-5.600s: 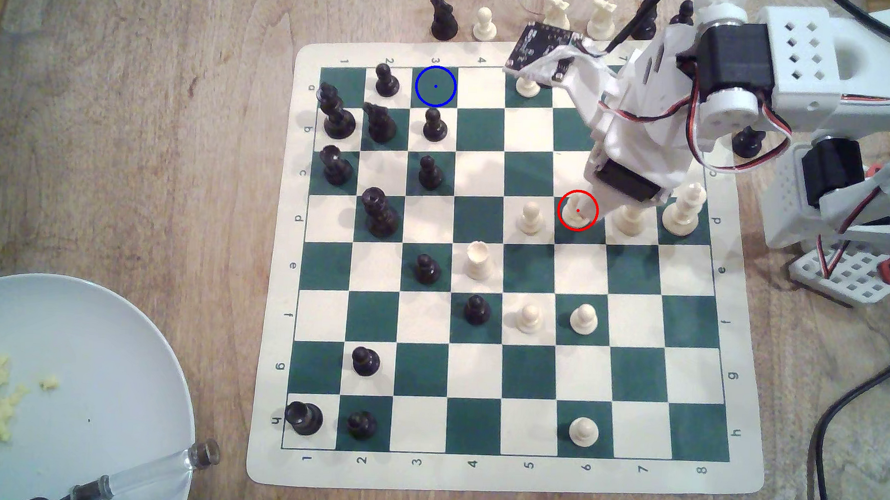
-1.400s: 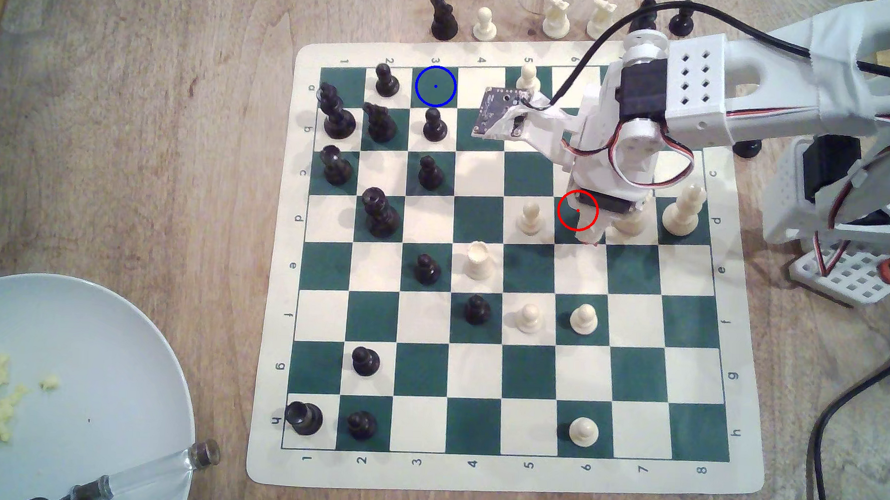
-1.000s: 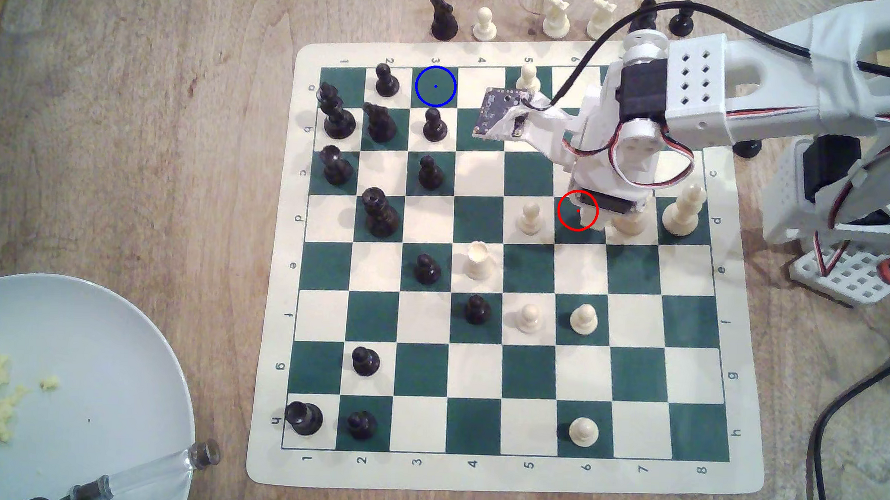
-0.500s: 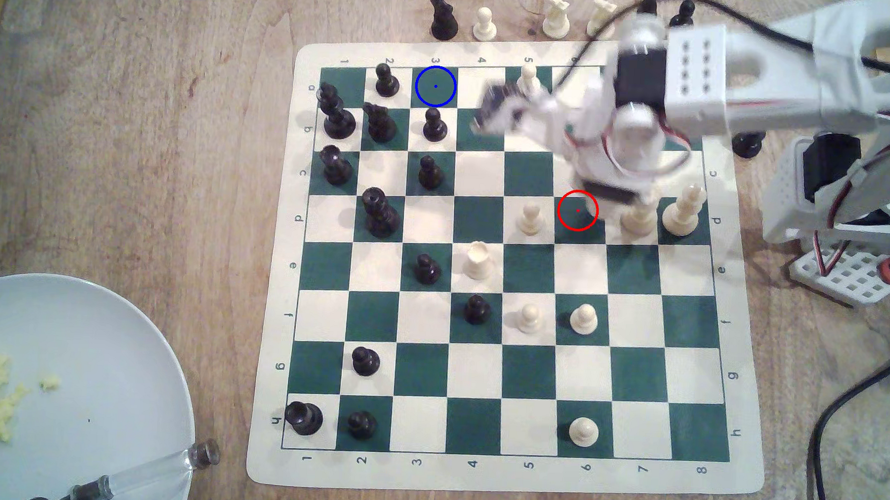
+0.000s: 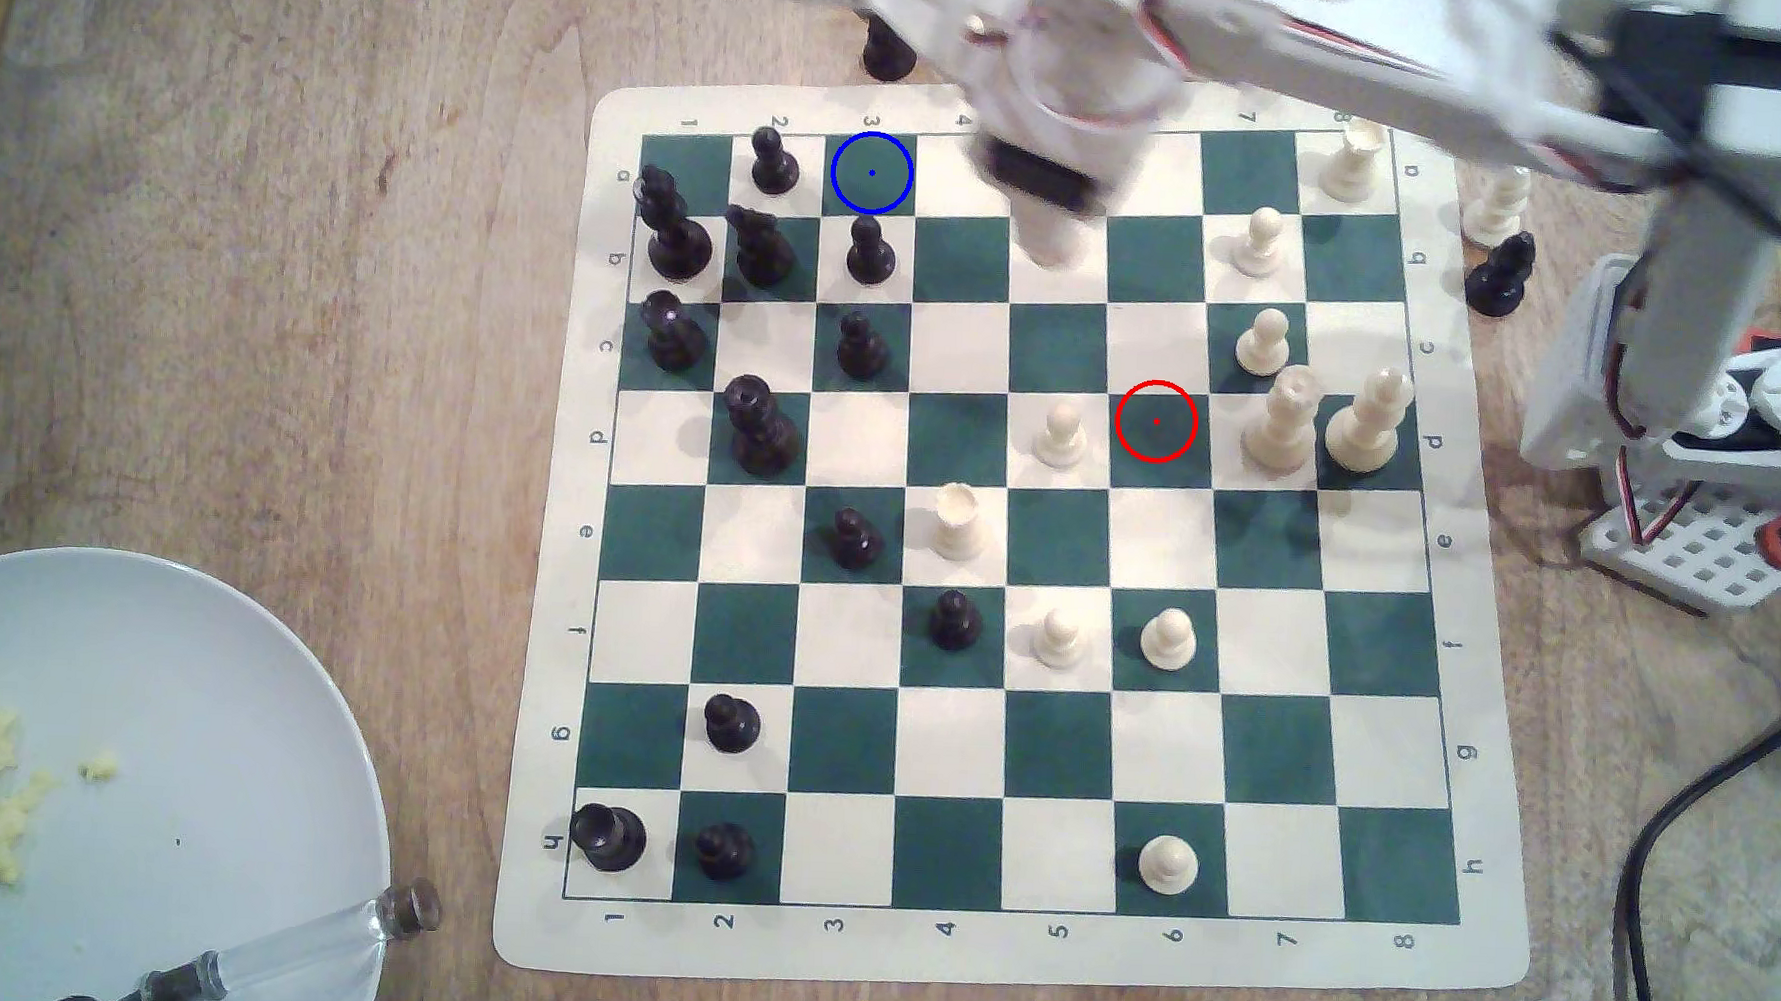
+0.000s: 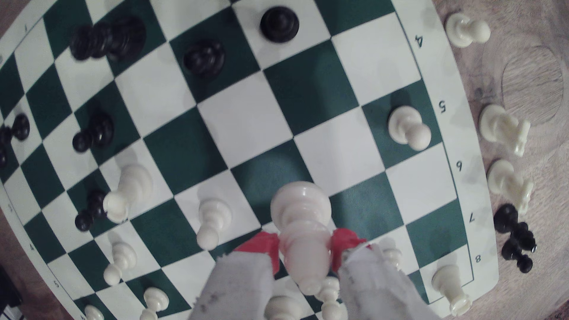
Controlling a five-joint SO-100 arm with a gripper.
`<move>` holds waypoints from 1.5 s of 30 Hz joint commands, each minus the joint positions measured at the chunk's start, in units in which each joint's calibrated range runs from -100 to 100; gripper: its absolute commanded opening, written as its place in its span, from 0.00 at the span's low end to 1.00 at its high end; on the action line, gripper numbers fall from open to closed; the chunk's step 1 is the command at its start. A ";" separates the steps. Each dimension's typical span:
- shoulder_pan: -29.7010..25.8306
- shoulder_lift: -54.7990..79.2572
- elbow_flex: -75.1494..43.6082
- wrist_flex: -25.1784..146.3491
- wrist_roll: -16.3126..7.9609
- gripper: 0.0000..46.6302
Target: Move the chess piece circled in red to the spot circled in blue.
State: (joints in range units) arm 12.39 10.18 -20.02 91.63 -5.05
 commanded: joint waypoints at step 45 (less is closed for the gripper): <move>5.48 41.35 -54.96 -4.33 0.05 0.03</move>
State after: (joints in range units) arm 17.92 53.33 -70.54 87.65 -4.71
